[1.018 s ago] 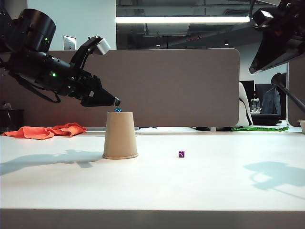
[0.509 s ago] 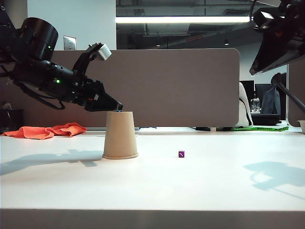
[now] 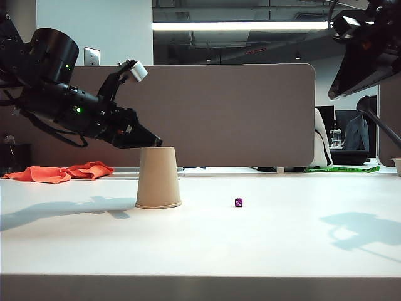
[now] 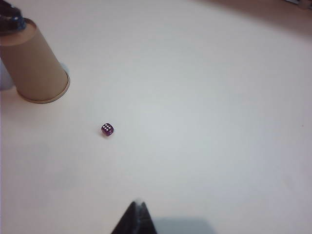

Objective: Throw the dice onto the paper cup, compare its value with the values of the other dice on the table, place the die with the higher value on the paper cup, and take no action if both dice have the same value.

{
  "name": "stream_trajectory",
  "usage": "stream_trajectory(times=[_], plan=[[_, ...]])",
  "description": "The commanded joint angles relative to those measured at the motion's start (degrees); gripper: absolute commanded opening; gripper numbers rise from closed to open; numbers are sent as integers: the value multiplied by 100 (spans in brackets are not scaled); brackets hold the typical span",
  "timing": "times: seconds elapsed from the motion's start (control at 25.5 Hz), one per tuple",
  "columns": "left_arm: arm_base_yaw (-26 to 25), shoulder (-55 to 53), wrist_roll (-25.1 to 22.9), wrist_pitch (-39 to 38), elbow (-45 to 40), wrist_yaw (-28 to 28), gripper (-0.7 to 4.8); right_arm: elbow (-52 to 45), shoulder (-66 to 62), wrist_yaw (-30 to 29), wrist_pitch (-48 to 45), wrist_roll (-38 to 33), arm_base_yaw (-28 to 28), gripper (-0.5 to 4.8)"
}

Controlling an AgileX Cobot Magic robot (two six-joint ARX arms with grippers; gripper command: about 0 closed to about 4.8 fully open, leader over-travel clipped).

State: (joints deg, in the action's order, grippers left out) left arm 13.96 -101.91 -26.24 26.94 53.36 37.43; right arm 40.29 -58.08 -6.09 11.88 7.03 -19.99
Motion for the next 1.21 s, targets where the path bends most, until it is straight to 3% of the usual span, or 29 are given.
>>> stream_trajectory(times=[0.04,0.24,0.47,0.59,0.9,1.06,1.21], plan=[[-2,4,37,22,11,35,52,15,13,-20,-52,-17,-2,-1],[-2,4,173,129,11,140,52,15,13,-20,-52,-17,-2,-1],[-4,79,800,920,11,83,52,15,13,-17,-52,-17,-2,-1],[-63,243,874,986,11,-533,52,15,13,-17,-55,-17,-2,-1],[-468,483,1047,-323,11,-2256,50,15,13,-22,-52,-17,-2,-1],[-608,479,1038,-1257,9,-2321,50,15,13,-20,-52,-17,-2,-1],[-608,457,1021,-1456,7,-2334,50,15,13,-22,-52,-17,-2,-1]])
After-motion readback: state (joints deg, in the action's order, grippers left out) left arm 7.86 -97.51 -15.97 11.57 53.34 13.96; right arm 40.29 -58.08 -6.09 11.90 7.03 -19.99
